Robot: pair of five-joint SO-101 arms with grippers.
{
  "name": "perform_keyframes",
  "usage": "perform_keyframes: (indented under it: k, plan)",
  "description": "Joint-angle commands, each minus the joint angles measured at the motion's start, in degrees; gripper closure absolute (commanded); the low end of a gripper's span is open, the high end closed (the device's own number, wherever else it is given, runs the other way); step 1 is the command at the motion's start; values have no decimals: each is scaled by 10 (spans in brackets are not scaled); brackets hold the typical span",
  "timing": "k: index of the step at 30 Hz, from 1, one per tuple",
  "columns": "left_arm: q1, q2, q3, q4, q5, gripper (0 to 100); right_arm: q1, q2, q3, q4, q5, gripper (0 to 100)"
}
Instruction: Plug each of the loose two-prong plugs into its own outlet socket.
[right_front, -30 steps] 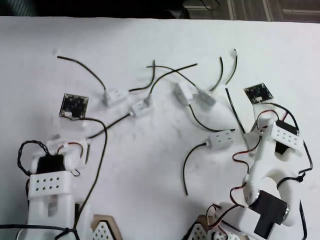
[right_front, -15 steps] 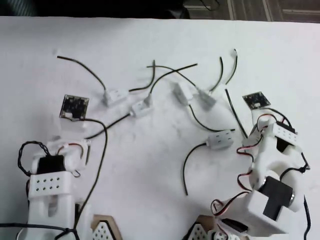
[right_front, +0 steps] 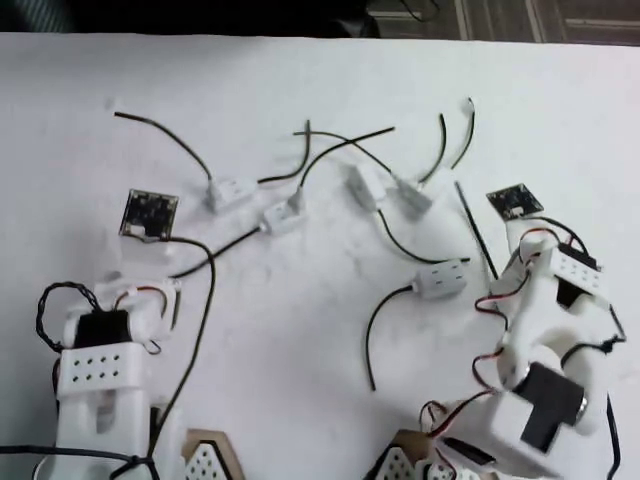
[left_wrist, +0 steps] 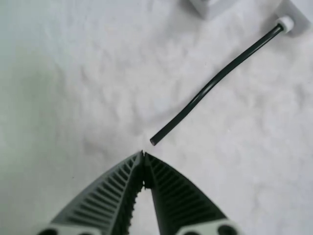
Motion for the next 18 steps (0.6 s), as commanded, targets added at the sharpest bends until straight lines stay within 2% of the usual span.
perform_keyframes:
  k: [1, 4, 6, 13, 16, 18]
  plan:
    - [0, -10, -4, -8, -5, 972, 12, -78, -19, 68, 13, 981]
    - [26, -10, -11, -5, -5, 972, 35, -109, -18, 102, 13, 981]
    - [51, -10, -38, 28, -5, 972, 54, -112, -18, 103, 13, 981]
    - [213, -4, -203, 155, -1, 972, 102, -112, -18, 118, 13, 981]
    - [270, 7, -249, 171, 36, 960, 113, -112, -18, 155, 13, 981]
    - [305, 43, -267, 171, 64, 908, 116, -112, -18, 164, 13, 981]
